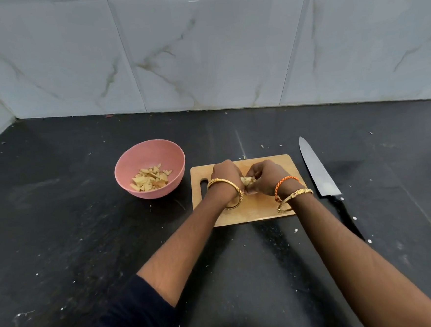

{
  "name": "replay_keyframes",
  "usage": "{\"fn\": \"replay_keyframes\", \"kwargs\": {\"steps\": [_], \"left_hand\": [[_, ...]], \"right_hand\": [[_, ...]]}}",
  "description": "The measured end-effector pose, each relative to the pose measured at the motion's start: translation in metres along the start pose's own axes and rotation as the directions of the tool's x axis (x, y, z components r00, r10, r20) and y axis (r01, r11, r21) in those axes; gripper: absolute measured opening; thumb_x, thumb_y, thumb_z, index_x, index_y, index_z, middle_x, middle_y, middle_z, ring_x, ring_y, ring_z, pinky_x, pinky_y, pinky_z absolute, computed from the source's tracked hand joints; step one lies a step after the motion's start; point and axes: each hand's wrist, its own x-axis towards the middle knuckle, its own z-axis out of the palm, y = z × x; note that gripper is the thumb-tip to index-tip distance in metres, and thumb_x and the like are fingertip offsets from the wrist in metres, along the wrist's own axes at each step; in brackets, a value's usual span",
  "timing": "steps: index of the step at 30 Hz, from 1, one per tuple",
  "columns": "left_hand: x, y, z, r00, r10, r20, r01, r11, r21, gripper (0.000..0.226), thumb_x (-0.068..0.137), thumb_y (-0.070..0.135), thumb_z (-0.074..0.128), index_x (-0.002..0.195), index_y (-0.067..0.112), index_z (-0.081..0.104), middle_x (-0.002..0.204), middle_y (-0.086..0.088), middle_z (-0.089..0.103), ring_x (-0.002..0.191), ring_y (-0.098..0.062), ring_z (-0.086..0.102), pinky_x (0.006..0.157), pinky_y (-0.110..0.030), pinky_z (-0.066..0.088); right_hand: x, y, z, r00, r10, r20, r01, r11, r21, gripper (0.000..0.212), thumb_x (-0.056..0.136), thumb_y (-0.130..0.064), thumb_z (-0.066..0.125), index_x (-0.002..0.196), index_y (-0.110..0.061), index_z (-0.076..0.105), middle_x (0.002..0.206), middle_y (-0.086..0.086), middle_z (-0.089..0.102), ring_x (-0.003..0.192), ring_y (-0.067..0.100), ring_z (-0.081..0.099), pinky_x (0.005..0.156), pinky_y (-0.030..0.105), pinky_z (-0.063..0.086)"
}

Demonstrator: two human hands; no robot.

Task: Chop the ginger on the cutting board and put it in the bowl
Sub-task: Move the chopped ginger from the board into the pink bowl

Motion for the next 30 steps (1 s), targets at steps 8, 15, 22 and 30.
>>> {"fn": "replay_keyframes", "kwargs": {"steps": [8,15,22,30], "left_hand": [[-0.007,0.000,-0.071,0.999,0.037,-0.010,-0.038,0.989,-0.146,0.024,0.074,0.013,0.076,0.098,0.013,0.073,0.096,-0.001,0.071,0.082,-0.012,0.063,0.073,-0.021,0.051],[-0.019,-0.046,-0.159,0.988,-0.080,-0.132,0.037,0.952,-0.303,0.024,0.068,0.008,0.079,0.091,0.015,0.075,0.089,-0.003,0.072,0.088,-0.018,0.067,0.084,-0.033,0.056],[-0.014,-0.099,-0.170,0.958,-0.275,0.077,0.283,0.952,-0.117,0.032,0.083,0.000,0.061,0.113,0.012,0.065,0.106,-0.007,0.062,0.089,-0.018,0.059,0.075,-0.029,0.051],[-0.007,-0.104,-0.152,0.886,-0.285,-0.366,0.221,0.953,-0.208,0.027,0.077,0.008,0.070,0.103,0.012,0.068,0.104,-0.006,0.068,0.096,-0.021,0.063,0.084,-0.030,0.048]], "right_hand": [[-0.002,-0.041,-0.036,0.990,-0.137,0.036,0.131,0.982,0.138,0.015,0.072,-0.008,0.077,0.084,-0.011,0.068,0.079,0.000,0.065,0.076,0.011,0.057,0.063,0.022,0.047],[0.010,-0.136,-0.033,0.931,-0.354,0.094,0.336,0.927,0.164,0.023,0.074,-0.008,0.076,0.096,-0.009,0.069,0.094,0.006,0.068,0.089,0.014,0.063,0.082,0.027,0.055],[0.045,-0.183,0.023,0.915,-0.299,0.272,0.328,0.942,-0.069,0.026,0.085,-0.001,0.057,0.107,0.002,0.068,0.107,0.018,0.069,0.093,0.029,0.068,0.087,0.044,0.055],[0.054,-0.173,0.021,0.906,-0.422,0.010,0.422,0.903,-0.080,0.009,0.079,-0.004,0.069,0.088,-0.006,0.069,0.089,0.006,0.067,0.087,0.019,0.062,0.077,0.027,0.052]]}}
